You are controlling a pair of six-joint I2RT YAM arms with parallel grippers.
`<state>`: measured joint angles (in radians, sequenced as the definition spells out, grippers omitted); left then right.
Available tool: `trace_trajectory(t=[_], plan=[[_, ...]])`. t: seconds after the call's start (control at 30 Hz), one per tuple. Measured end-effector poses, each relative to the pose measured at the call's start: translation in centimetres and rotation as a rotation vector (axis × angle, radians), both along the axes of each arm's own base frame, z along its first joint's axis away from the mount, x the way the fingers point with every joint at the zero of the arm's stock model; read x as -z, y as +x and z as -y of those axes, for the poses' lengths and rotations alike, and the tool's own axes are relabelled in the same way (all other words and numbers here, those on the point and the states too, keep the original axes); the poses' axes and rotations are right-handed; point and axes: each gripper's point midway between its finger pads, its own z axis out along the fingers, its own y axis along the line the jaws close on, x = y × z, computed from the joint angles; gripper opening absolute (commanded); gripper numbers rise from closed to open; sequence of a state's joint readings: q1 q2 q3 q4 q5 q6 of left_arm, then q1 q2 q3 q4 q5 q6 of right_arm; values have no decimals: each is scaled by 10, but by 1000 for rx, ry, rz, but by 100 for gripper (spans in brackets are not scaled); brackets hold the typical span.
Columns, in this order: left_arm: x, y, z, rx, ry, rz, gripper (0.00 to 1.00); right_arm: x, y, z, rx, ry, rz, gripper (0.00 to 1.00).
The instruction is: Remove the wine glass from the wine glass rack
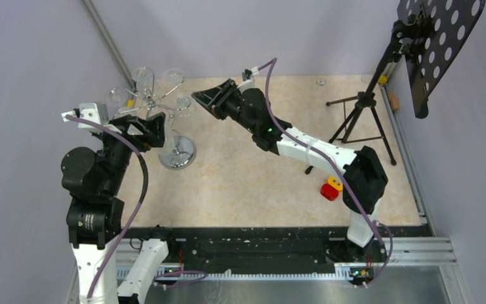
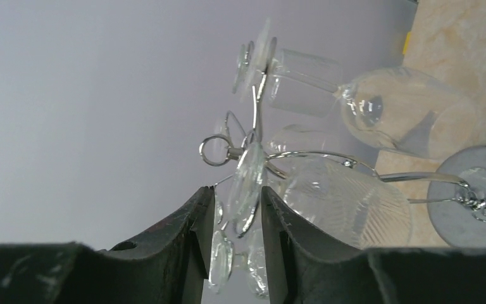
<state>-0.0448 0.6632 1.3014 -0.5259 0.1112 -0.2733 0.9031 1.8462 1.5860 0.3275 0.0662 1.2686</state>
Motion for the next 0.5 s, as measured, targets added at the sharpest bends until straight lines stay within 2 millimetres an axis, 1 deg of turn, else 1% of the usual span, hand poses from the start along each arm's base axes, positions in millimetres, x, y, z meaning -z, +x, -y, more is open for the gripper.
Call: trace_trajectory(t=[0.1, 0.13, 0.2, 0.37, 0.5], plan=[[0, 0, 0, -1, 6, 1, 99, -11, 1, -4, -8, 16, 14, 35], [0, 0, 0, -2, 7, 1, 99, -17, 2, -6, -13, 27, 23, 35], [0, 0, -1, -3, 10, 2, 99, -22, 3, -10, -20, 34, 30, 35], [0, 0, -2, -10, 13, 1, 99, -16, 7, -18, -30, -2, 9, 36], [0, 1, -3, -19, 13, 1, 99, -11, 9, -17, -12, -40, 2, 39]])
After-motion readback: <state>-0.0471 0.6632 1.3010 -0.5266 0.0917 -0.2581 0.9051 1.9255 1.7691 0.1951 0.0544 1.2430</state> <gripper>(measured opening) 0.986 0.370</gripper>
